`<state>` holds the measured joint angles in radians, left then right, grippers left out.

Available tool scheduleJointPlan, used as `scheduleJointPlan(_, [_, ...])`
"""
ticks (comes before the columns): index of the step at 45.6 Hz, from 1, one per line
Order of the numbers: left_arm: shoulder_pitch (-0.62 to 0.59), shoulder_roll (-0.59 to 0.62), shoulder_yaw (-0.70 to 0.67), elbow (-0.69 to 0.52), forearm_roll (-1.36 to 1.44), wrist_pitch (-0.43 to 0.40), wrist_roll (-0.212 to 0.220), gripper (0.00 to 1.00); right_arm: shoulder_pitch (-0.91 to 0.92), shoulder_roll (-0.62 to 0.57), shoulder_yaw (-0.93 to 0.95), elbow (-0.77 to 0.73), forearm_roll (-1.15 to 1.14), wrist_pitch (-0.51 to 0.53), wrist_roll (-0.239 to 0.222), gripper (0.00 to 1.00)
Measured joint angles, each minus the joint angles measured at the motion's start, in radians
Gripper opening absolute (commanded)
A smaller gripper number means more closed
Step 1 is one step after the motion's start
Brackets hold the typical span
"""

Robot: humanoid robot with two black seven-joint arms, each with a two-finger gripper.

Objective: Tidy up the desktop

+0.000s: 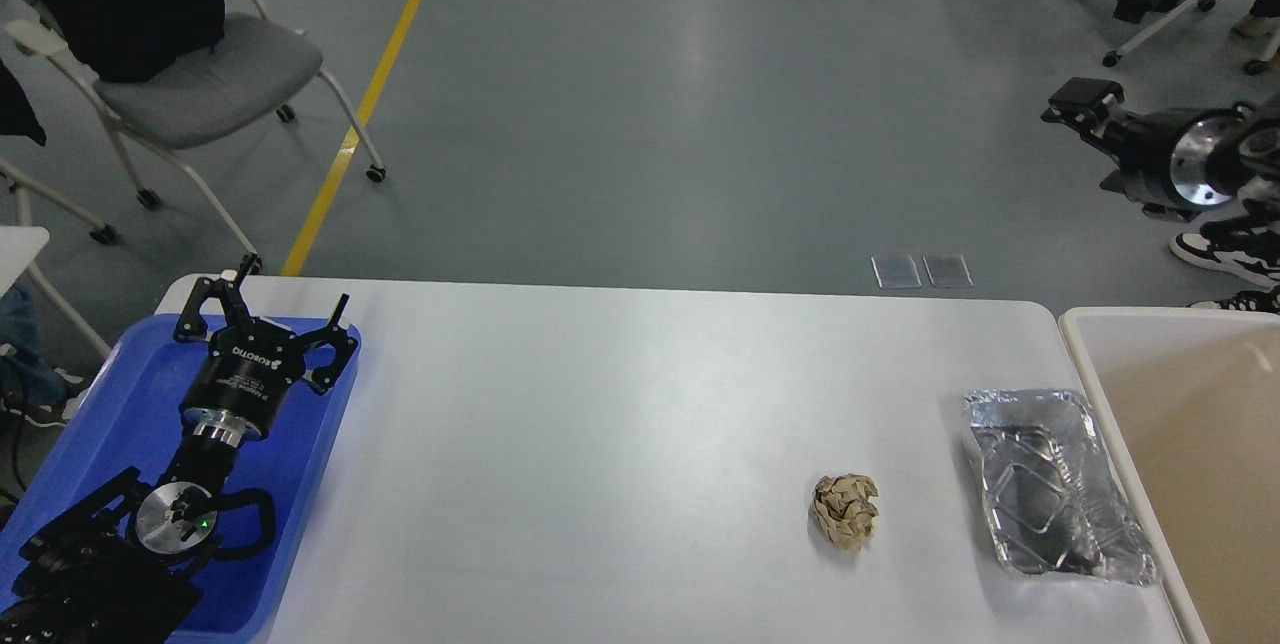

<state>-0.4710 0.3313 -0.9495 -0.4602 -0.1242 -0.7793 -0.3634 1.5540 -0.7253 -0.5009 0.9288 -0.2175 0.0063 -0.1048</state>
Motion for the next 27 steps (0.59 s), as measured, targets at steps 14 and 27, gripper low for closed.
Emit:
scheduleJointPlan(14, [0.0, 0.0, 0.0, 0.0, 0.0, 0.0, 0.0, 0.99, 0.237, 0.063, -0.306, 0.214, 0.057, 0.002, 0.008, 1.0])
scheduleJointPlan(27, [0.0, 0.0, 0.0, 0.0, 0.0, 0.0, 0.0, 0.99, 0.434, 0.17, -0.476, 0.434, 0.071, 0.004, 0.013, 1.0])
